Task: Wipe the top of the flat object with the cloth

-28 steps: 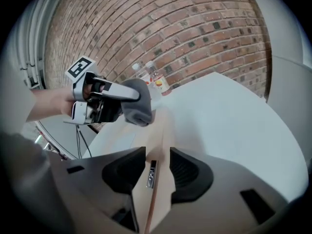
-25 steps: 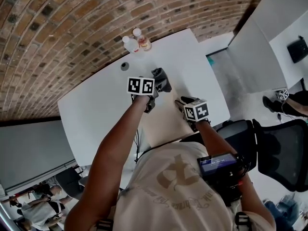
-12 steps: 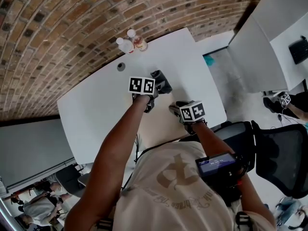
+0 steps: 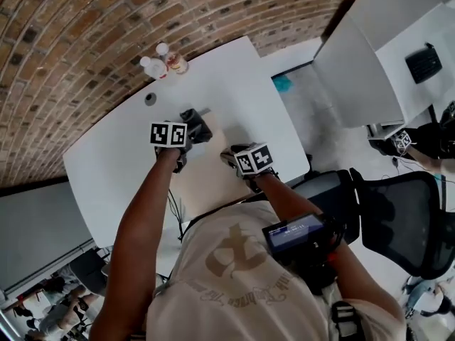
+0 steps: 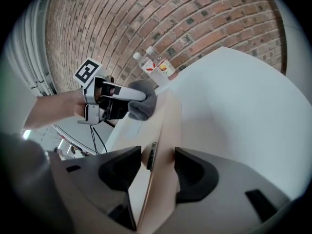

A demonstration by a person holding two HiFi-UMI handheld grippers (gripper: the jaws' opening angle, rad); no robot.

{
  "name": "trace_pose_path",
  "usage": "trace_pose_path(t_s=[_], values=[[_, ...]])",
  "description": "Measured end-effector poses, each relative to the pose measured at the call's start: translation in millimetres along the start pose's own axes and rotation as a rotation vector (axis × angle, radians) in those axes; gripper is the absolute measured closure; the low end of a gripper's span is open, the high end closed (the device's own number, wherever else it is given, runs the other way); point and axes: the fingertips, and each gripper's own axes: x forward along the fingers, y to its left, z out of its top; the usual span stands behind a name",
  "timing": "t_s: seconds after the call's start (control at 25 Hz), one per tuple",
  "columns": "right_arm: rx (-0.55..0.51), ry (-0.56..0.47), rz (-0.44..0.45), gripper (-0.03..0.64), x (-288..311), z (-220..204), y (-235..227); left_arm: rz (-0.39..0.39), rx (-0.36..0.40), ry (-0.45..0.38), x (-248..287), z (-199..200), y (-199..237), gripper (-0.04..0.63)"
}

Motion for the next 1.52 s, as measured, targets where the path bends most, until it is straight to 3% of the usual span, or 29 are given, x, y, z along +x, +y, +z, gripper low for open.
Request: trace_pose_path(t_s=[0.44, 1.16, 1.28, 1.52], values=[[0.056, -0.049, -0.044, 0.393, -13, -8, -6, 0.081, -0.07, -0.013, -49, -47, 47, 0.492], [0.103, -0.151, -0.209, 0.396, -16, -12, 0, 0.175, -0.158, -0.089, -113, -93, 116, 0.491], [0.101, -0.162, -0.234, 0.396, -18, -12, -1, 0.116, -0.175, -0.151, -122, -88, 104, 0.492], [0.041, -0.214, -0.309, 0.409, -39, -2, 1, -0.046, -0.101, -0.182, -123, -83, 50, 0.491]])
